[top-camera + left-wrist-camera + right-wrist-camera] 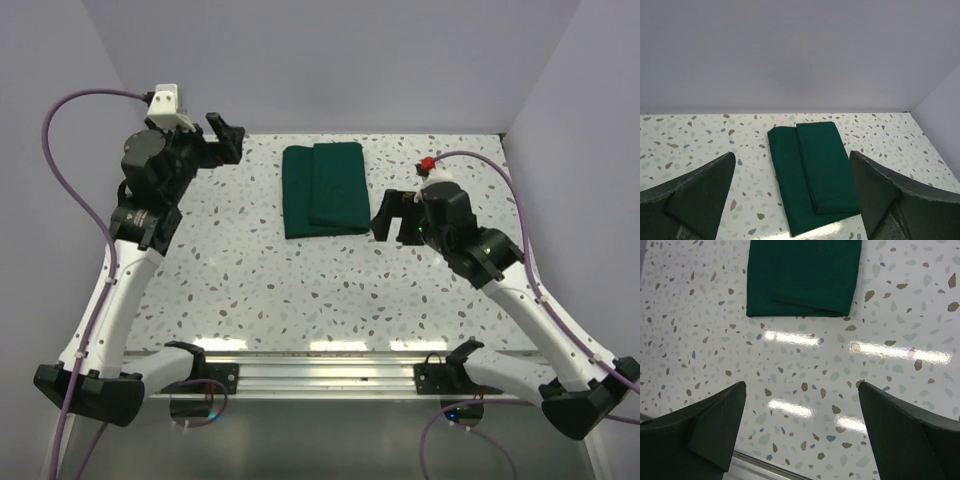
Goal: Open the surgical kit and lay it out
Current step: Open the surgical kit at the center of the board.
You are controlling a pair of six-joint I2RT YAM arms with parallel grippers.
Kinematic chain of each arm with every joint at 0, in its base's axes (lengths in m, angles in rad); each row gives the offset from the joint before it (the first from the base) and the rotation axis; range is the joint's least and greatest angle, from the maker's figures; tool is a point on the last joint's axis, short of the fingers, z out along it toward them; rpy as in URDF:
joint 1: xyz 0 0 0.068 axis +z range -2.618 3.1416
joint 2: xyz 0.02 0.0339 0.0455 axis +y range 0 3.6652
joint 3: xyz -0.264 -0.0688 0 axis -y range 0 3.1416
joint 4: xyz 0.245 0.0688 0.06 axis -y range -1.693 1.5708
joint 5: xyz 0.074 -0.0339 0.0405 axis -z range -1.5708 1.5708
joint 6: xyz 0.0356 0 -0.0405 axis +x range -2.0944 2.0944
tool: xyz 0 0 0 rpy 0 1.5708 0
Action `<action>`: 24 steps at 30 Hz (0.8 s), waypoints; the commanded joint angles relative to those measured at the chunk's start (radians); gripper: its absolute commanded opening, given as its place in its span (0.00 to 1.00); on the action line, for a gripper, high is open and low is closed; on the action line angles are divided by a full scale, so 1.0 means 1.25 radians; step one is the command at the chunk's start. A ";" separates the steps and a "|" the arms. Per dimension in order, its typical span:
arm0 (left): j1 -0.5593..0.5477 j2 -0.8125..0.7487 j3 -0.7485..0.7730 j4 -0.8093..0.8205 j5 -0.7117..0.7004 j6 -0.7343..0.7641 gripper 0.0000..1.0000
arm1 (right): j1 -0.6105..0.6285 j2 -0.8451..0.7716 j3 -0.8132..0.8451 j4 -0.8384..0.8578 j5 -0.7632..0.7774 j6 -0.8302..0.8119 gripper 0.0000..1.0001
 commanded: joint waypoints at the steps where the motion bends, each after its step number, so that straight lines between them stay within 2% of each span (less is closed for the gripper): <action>1: -0.001 -0.030 0.056 -0.117 -0.059 -0.092 1.00 | 0.000 0.048 0.095 0.013 0.034 0.004 0.98; 3: -0.001 -0.096 -0.155 0.013 -0.064 -0.170 1.00 | 0.000 0.103 0.127 0.019 0.025 -0.011 0.98; 4: 0.014 -0.107 -0.240 0.101 0.102 -0.157 1.00 | 0.000 0.130 0.149 0.007 0.010 -0.015 0.98; 5: 0.019 -0.109 -0.334 0.230 0.180 -0.172 1.00 | 0.000 0.169 0.211 -0.009 -0.005 -0.023 0.98; 7: 0.016 -0.084 -0.349 0.212 0.231 -0.231 1.00 | 0.010 0.280 0.313 -0.054 -0.036 -0.050 0.93; 9: 0.014 -0.088 -0.409 0.251 0.251 -0.299 1.00 | 0.021 0.343 0.372 -0.069 -0.031 -0.067 0.93; 10: 0.014 -0.087 -0.425 0.254 0.245 -0.308 1.00 | 0.027 0.418 0.441 -0.094 -0.026 -0.071 0.93; 11: 0.014 -0.080 -0.425 0.206 0.230 -0.300 1.00 | 0.028 0.457 0.480 -0.113 -0.014 -0.074 0.93; 12: 0.014 -0.045 -0.409 0.162 0.212 -0.283 1.00 | 0.029 0.548 0.524 -0.161 -0.009 -0.087 0.94; 13: 0.013 -0.022 -0.391 0.075 0.223 -0.257 0.97 | 0.037 0.590 0.618 -0.188 0.000 -0.096 0.93; 14: 0.012 0.002 -0.360 0.048 0.234 -0.203 0.88 | 0.038 0.641 0.668 -0.218 0.042 -0.107 0.93; 17: 0.009 0.051 -0.346 -0.006 0.235 -0.156 0.78 | 0.043 0.799 0.826 -0.303 0.061 -0.119 0.93; 19: 0.009 0.034 -0.355 -0.009 0.206 -0.151 0.78 | 0.049 0.869 0.920 -0.348 0.065 -0.120 0.93; 24: 0.009 -0.013 -0.369 -0.025 0.187 -0.134 0.79 | 0.075 1.016 1.007 -0.362 0.057 -0.128 0.92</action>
